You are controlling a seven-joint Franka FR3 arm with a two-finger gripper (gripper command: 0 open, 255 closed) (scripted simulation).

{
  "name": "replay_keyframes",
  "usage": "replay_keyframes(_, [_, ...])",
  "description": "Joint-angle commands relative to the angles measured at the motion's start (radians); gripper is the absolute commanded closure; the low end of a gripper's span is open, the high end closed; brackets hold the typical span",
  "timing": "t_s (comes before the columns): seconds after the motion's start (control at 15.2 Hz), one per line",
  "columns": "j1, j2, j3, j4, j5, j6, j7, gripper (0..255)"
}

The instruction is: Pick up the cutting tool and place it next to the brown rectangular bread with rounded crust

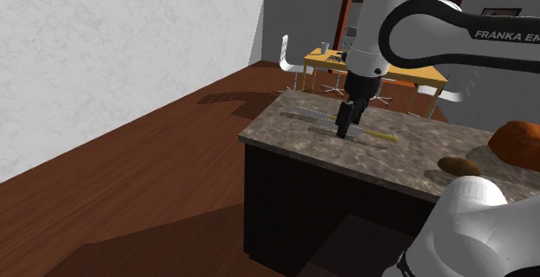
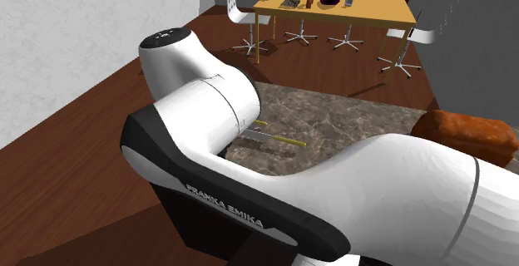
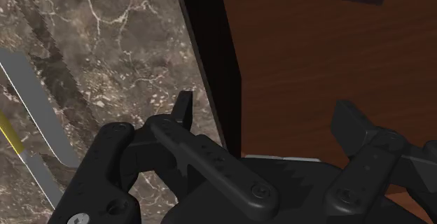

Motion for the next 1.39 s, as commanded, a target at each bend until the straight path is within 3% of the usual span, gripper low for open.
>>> replay_keyframes(0.0, [0.000, 0.000, 0.000, 0.000, 0.000, 0.000, 0.000, 0])
replay_keyframes(0.66, [-0.055, 0.082, -0.237, -0.068, -0.171, 0.178, -0.310, 0])
replay_keyframes(1.32, [-0.063, 0.332, -0.482, 0.015, -0.255, 0.391, -0.620, 0])
